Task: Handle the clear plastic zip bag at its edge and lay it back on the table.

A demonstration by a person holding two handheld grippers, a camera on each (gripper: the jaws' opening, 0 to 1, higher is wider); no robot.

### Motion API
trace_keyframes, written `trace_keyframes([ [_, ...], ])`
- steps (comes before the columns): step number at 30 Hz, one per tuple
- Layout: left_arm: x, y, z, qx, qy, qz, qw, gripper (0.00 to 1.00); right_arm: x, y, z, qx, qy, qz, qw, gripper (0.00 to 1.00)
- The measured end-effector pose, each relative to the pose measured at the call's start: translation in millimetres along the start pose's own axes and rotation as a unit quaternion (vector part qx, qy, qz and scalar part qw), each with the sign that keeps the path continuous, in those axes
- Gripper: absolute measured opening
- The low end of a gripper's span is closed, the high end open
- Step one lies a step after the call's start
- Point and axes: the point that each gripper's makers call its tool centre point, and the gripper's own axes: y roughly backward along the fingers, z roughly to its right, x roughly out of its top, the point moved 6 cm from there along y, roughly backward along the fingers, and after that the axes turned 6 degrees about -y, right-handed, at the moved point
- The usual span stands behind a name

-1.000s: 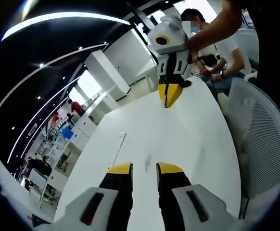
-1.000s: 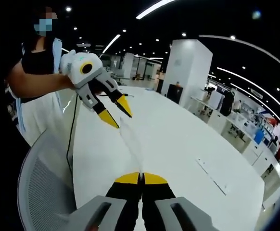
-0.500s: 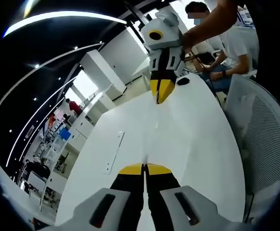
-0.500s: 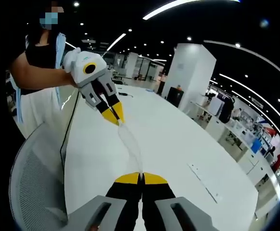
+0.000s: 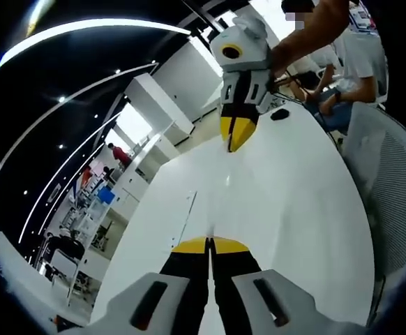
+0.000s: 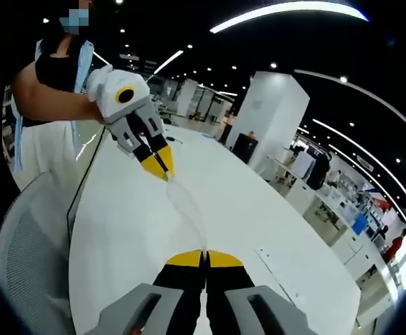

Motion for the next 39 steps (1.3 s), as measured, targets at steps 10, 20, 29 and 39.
trace_keyframes([
  [10,-15.7,-2.3,29.3,-0.026,0.018,-0.011,0.9994,0.0,-23.0,-11.6,-15.3,0.018,-0.005,-0.01,0.9998,0.0],
  [20,-24.2,0.8,56.5,-0.048,0.043,-0.013,0.9978,0.0,-40.3,-8.9,-40.3,0.038,-0.018,-0.025,0.9988,0.0],
  [29,-26.6,2.1,81.6,-0.069,0.06,-0.015,0.9957,0.0,-57.1,-0.4,-66.2,0.051,-0.029,-0.041,0.9974,0.0],
  [39,-31.3,2.1,110.6,-0.095,0.077,-0.016,0.9924,0.0,-79.7,4.5,-89.4,0.071,-0.04,-0.059,0.9949,0.0],
])
